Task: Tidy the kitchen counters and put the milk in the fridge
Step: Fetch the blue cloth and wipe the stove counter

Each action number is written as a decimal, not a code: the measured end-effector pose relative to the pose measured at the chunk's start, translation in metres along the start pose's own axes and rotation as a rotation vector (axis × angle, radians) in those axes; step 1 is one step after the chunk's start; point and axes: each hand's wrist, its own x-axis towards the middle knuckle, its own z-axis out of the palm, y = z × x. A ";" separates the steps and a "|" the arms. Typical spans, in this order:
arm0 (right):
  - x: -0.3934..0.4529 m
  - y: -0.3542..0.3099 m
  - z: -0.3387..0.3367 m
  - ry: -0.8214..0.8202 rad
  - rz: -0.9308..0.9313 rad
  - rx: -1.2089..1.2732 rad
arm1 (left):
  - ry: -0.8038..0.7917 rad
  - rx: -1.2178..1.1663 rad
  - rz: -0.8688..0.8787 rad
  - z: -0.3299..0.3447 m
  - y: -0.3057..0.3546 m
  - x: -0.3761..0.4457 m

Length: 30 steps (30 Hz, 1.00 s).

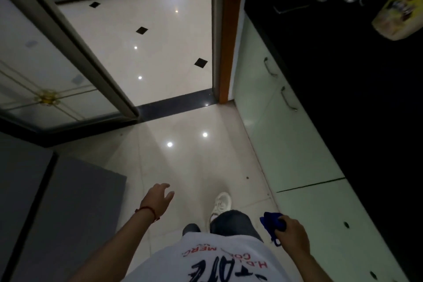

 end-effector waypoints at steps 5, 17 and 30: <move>0.058 -0.045 -0.038 0.034 -0.082 0.034 | -0.036 0.086 0.018 -0.021 0.030 0.039; 0.094 -0.123 -0.132 0.385 -0.090 0.396 | -0.085 0.387 0.472 -0.077 0.218 0.144; 0.144 -0.137 -0.249 0.997 0.239 0.594 | -0.056 0.441 1.278 -0.108 0.475 0.215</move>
